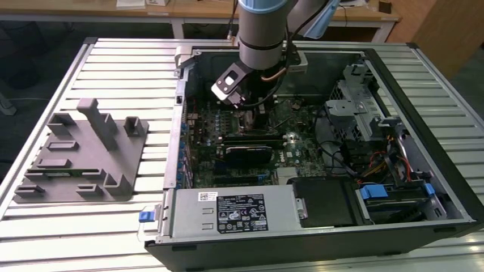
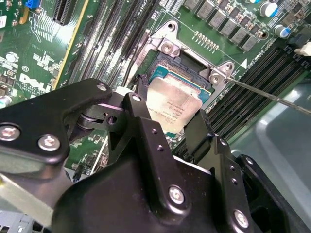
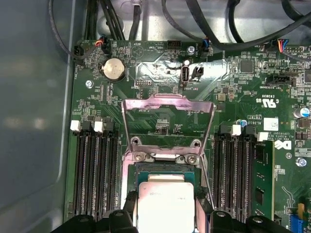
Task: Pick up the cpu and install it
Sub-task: 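Place the cpu into insertion slot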
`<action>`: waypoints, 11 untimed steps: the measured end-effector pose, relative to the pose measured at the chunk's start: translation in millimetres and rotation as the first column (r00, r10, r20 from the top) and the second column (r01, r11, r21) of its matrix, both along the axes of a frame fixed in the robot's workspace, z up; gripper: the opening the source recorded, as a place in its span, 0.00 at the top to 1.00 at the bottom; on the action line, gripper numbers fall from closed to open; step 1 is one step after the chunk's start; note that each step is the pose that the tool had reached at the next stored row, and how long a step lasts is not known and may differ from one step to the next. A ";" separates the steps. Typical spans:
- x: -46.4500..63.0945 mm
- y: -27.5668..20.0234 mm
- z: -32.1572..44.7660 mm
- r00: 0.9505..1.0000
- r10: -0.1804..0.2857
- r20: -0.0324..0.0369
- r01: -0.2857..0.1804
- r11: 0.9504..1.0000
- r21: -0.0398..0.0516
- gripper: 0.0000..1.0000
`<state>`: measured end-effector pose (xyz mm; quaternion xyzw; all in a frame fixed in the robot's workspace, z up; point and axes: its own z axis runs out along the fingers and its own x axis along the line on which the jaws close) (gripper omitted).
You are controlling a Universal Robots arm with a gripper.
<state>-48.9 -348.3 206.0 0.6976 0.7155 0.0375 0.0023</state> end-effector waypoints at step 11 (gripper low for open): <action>1.4 0.0 -4.1 1.000 -0.004 0.000 0.004 1.000 0.001 0.45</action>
